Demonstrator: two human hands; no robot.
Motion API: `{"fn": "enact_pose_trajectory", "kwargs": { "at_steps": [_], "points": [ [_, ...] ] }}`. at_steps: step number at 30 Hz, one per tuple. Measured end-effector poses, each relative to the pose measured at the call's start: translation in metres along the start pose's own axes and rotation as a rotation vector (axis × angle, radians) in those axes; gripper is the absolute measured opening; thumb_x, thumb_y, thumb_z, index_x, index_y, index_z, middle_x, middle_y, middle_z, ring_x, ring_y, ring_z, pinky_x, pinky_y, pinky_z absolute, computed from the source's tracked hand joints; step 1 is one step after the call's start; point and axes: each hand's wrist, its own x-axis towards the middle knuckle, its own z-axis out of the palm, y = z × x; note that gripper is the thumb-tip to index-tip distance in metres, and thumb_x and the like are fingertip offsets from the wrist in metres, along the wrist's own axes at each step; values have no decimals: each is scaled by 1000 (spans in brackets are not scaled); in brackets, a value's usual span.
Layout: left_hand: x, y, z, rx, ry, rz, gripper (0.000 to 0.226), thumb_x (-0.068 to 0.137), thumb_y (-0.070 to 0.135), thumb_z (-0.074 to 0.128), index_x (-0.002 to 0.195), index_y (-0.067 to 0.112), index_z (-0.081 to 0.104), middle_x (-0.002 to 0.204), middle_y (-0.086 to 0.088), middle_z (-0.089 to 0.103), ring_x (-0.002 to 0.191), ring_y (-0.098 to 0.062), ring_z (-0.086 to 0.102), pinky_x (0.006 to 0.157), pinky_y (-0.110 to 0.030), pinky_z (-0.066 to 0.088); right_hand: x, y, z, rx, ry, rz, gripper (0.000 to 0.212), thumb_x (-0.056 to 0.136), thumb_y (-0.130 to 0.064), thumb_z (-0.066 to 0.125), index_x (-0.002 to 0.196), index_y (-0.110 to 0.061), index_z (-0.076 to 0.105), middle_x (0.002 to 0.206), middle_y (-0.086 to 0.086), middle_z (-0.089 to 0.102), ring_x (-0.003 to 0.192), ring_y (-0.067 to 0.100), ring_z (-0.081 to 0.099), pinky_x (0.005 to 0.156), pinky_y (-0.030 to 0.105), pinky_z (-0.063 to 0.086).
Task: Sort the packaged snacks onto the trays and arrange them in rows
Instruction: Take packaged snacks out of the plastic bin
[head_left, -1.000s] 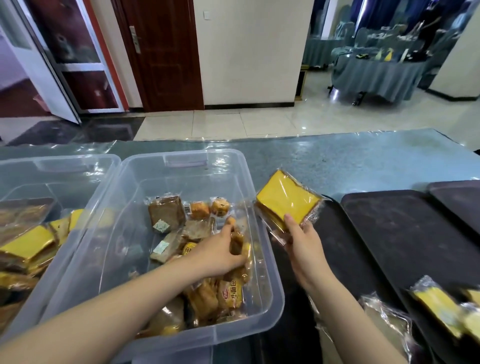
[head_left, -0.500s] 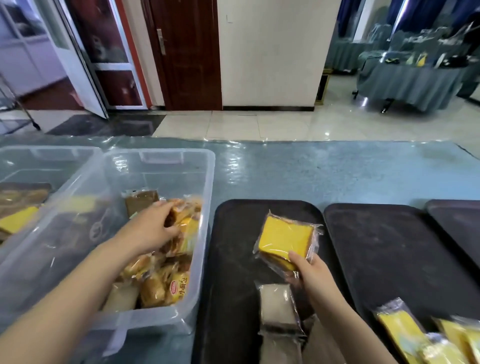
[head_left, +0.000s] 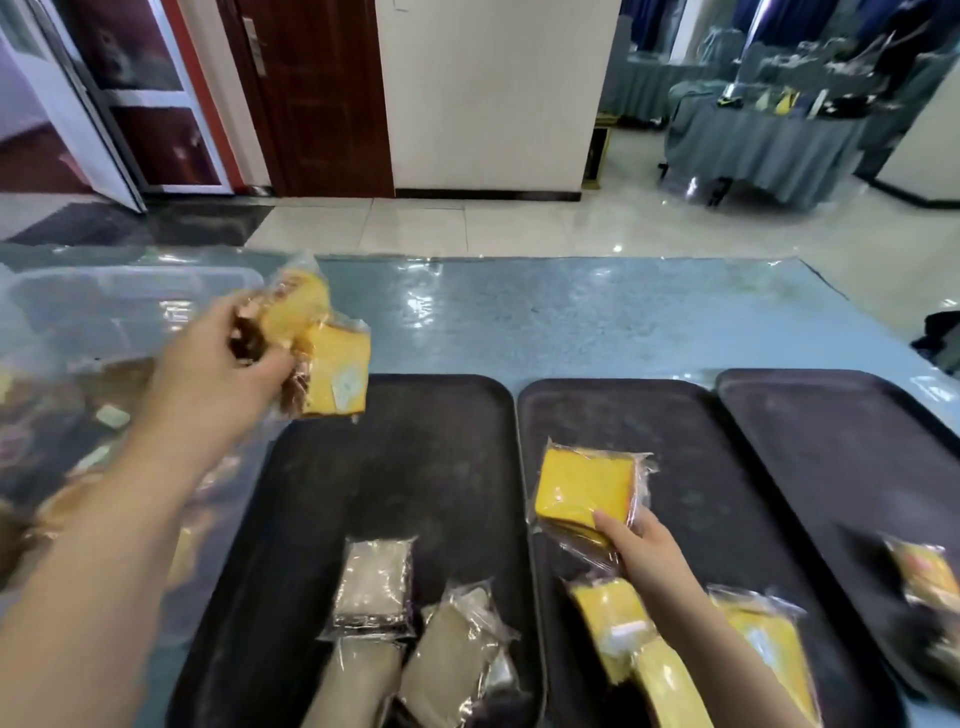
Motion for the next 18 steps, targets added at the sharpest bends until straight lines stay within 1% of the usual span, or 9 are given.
{"fn": "enact_pose_trajectory", "kwargs": {
  "at_steps": [2, 3, 5, 7, 9, 12, 14, 16, 18],
  "points": [
    [-25, 2, 46, -52, -181, -65, 37, 75, 23, 71, 108, 34, 61, 86, 3, 66, 81, -22, 61, 72, -33, 44, 1, 12, -28, -24, 59, 17, 22, 93, -31, 62, 109, -16, 58, 85, 5, 71, 63, 13, 66, 57, 26, 48],
    [-38, 0, 70, -96, -278, -97, 39, 67, 28, 70, 105, 36, 62, 85, 6, 68, 79, -21, 63, 71, -35, 49, 1, 18, -41, -14, 81, 40, 27, 92, -31, 63, 110, -13, 55, 86, 12, 70, 62, 16, 65, 55, 30, 48],
    [-69, -5, 114, -162, -481, -189, 40, 62, 25, 71, 98, 40, 64, 87, 9, 71, 82, -16, 68, 73, -37, 54, 2, 31, -64, 10, 115, 89, 32, 91, -31, 64, 114, -12, 53, 96, 17, 71, 75, 26, 70, 63, 40, 54],
    [-102, -15, 155, -183, -640, -273, 38, 69, 15, 73, 98, 38, 65, 90, 9, 73, 87, -12, 69, 79, -37, 56, -1, 44, -84, 31, 152, 109, 31, 92, -29, 64, 116, -13, 54, 102, 11, 71, 87, 27, 71, 69, 37, 56],
    [-136, -19, 191, -235, -744, -367, 39, 74, 10, 72, 105, 34, 65, 93, 10, 74, 88, -10, 69, 84, -37, 56, -4, 57, -101, 60, 179, 128, 36, 91, -32, 65, 120, -13, 54, 104, 8, 72, 88, 24, 72, 70, 35, 56],
    [-167, -18, 228, -464, -767, -599, 35, 84, -3, 63, 113, 16, 66, 94, 0, 76, 91, -20, 71, 82, -36, 56, -8, 67, -125, 74, 262, 138, 29, 92, -31, 63, 116, -17, 57, 102, 8, 71, 88, 26, 71, 78, 44, 59],
    [-176, -10, 247, -599, -747, -742, 28, 89, -6, 58, 110, 11, 65, 93, -6, 75, 86, -23, 71, 71, -34, 55, -10, 71, -141, 127, 342, 144, 25, 93, -29, 62, 115, -18, 57, 104, 8, 70, 91, 28, 69, 85, 49, 57],
    [-182, 3, 263, -685, -753, -816, 26, 92, -6, 55, 109, 11, 63, 93, -9, 73, 79, -22, 70, 64, -34, 56, -15, 72, -154, 189, 416, 162, 27, 95, -29, 59, 119, -17, 55, 105, 8, 68, 92, 28, 68, 82, 46, 57],
    [-188, 12, 282, -690, -789, -823, 28, 93, -4, 54, 113, 14, 60, 99, -10, 72, 86, -24, 70, 76, -41, 58, -20, 78, -168, 210, 504, 187, 28, 96, -32, 57, 116, -13, 55, 100, 9, 67, 86, 27, 66, 72, 40, 56]
  ]
}}
